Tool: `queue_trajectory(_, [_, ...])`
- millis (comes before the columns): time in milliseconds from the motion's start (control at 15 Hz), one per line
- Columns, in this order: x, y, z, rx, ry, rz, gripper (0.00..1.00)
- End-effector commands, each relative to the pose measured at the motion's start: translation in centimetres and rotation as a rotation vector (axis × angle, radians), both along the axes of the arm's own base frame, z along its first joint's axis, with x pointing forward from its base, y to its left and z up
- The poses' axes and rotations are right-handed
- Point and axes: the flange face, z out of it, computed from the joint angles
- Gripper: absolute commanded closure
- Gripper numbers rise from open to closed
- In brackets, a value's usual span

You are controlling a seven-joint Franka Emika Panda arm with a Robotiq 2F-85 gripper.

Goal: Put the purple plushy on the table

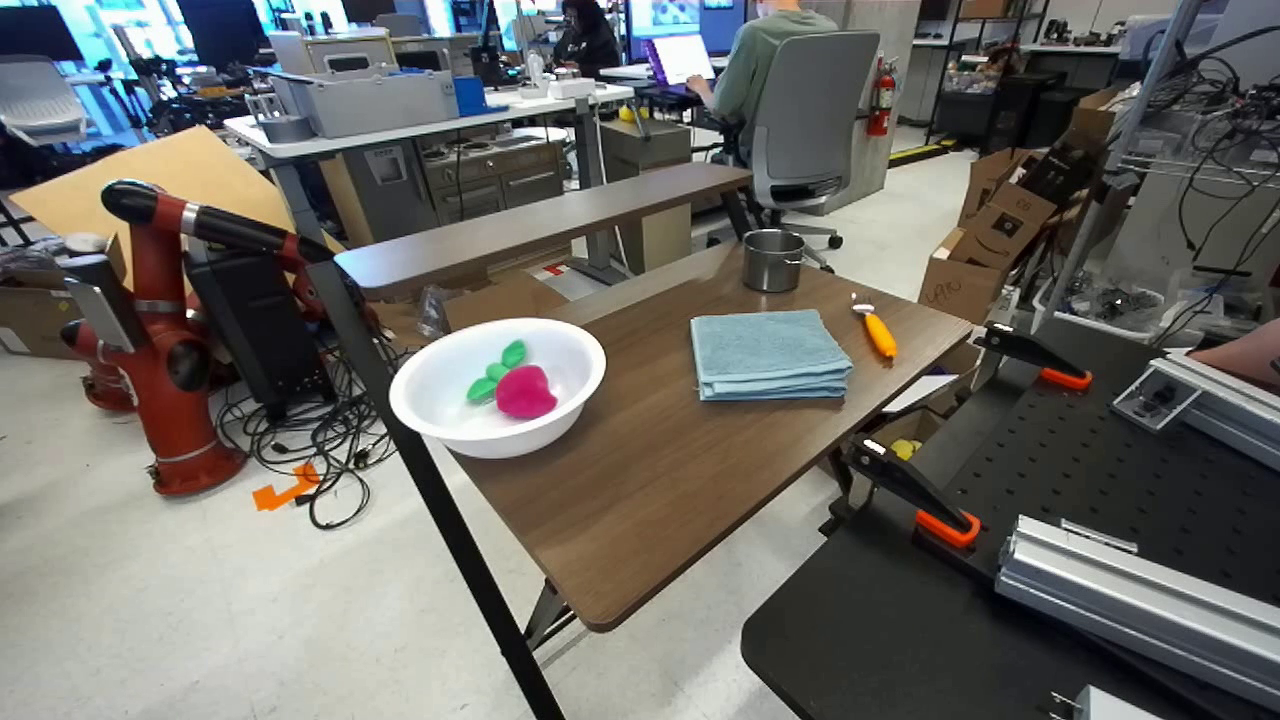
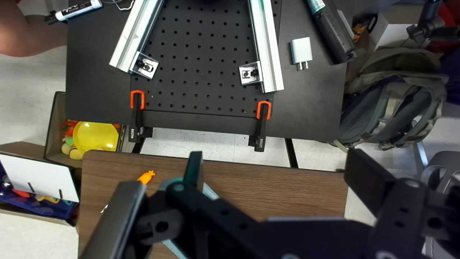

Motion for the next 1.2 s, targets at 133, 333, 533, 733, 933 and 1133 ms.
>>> queue_trajectory(133, [0.0,0.0,0.0,0.000,0.001,0.000,0.00])
queue_trajectory(333, [0.0,0.0,0.0,0.000,0.001,0.000,0.00])
queue_trajectory(533, [0.0,0.0,0.0,0.000,0.001,0.000,0.00])
queue_trajectory(733, [1.0,0.6,-0.2,0.002,-0.012,-0.021,0.00])
queue_trajectory(933, [2.5,1.7,-0.7,-0.012,-0.034,-0.026,0.00])
queue_trajectory(1133, [4.8,3.1,-1.2,0.000,-0.073,-0.055,0.00])
